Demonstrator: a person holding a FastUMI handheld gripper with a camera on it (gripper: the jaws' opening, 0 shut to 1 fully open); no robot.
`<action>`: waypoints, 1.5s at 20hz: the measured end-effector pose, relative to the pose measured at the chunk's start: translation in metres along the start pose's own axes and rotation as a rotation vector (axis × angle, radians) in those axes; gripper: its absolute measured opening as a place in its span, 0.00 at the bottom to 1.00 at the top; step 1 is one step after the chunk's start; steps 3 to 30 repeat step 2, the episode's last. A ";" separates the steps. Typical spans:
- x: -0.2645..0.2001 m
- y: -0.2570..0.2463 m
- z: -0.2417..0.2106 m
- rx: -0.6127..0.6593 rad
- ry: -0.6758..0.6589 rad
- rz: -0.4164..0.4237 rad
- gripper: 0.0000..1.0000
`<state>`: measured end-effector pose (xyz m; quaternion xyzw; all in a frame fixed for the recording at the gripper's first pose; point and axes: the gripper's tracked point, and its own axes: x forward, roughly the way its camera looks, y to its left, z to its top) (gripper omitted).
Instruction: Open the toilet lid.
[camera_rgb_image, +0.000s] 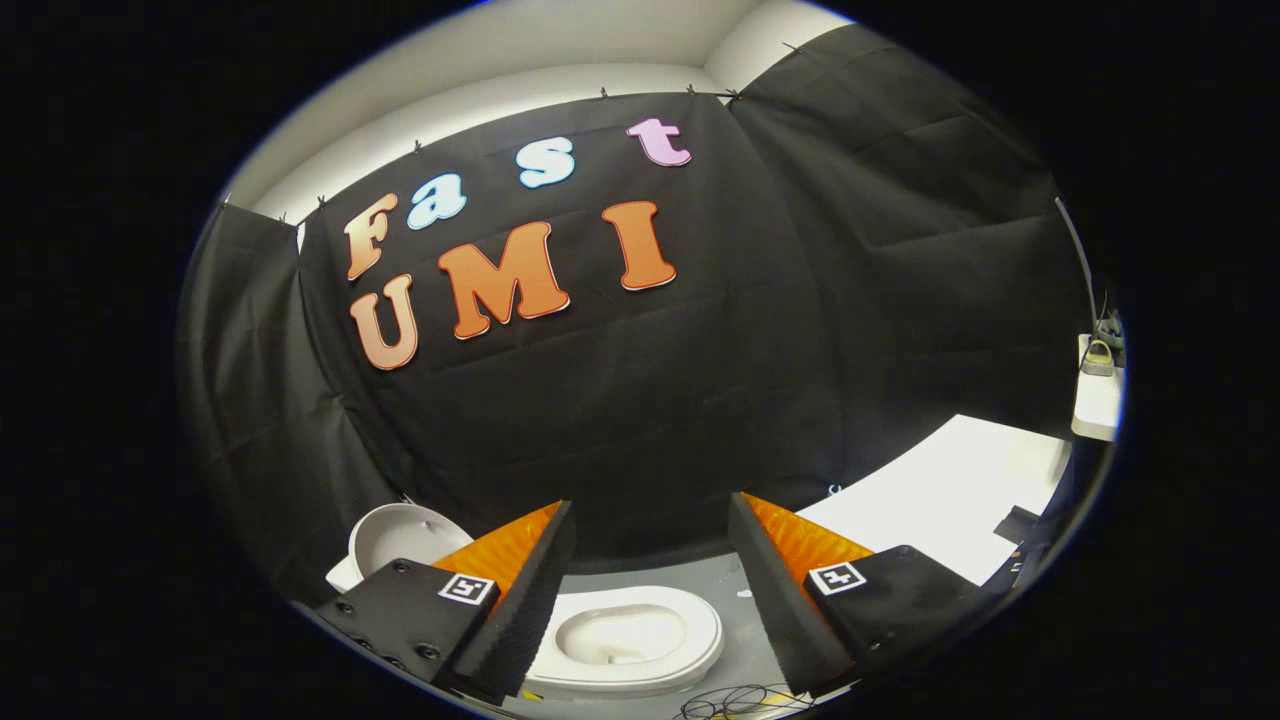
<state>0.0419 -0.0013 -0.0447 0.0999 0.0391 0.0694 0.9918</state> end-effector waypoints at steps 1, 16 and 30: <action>-0.001 0.000 -0.002 0.000 0.001 0.000 0.98; -0.002 -0.001 -0.001 0.000 0.002 0.000 0.98; -0.002 -0.001 -0.001 0.000 0.002 0.000 0.98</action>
